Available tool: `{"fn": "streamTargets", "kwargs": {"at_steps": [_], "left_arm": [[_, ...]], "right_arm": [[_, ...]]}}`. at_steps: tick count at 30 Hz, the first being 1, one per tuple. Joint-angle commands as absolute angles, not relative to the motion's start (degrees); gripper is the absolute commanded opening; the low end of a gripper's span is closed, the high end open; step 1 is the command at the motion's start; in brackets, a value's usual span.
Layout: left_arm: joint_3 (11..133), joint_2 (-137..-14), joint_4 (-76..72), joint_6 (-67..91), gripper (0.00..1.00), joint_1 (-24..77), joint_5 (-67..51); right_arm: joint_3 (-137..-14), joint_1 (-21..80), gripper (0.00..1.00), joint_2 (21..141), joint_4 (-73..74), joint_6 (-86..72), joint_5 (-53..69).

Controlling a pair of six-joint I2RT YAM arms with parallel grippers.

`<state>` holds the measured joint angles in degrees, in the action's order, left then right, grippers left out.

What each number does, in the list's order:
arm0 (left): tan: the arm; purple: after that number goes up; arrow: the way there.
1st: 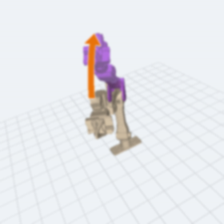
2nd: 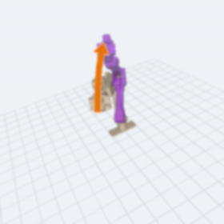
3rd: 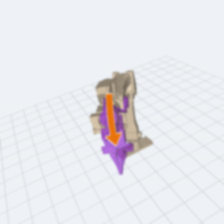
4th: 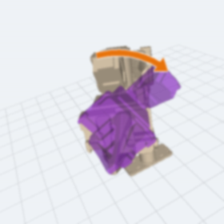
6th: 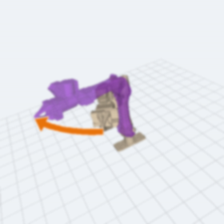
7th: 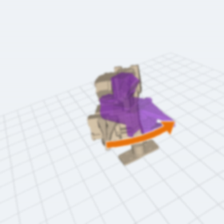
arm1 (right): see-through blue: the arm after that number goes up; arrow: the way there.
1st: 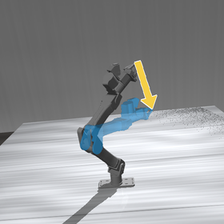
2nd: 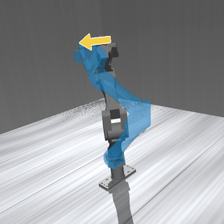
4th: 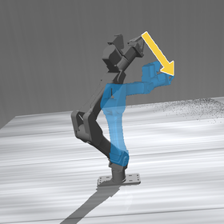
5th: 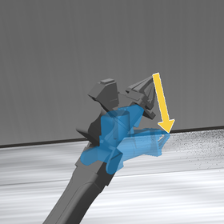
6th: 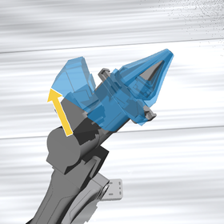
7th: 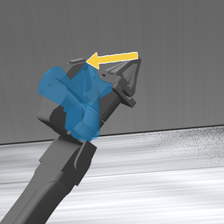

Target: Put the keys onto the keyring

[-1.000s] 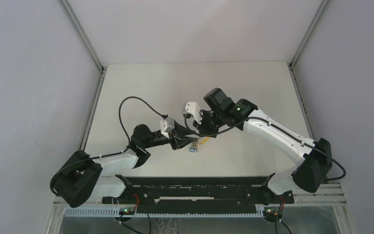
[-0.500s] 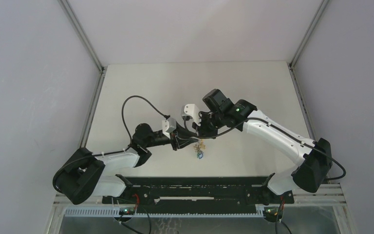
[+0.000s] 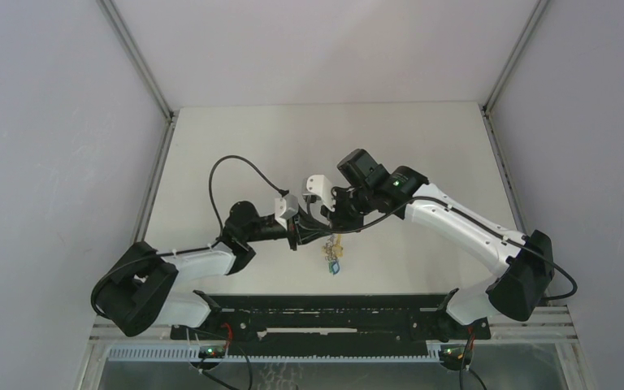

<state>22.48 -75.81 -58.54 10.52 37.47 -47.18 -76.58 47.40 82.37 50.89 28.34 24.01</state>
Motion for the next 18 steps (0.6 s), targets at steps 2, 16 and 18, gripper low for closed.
{"fn": "streamTargets", "kwargs": {"at_steps": [2,16,18], "left_arm": [[25.1,-75.6,-58.8,10.2,0.04,37.4,-46.7],[19.6,-76.1,-82.0,23.4,0.0,35.1,-43.3],[19.3,-75.0,-82.0,23.5,0.0,35.1,-42.9]], "right_arm": [[-80.0,48.4,0.0,81.0,49.2,28.4,26.3],[-65.8,37.4,0.25,65.8,30.6,19.4,42.7],[-62.1,35.3,0.25,64.1,25.1,16.7,45.7]]}}
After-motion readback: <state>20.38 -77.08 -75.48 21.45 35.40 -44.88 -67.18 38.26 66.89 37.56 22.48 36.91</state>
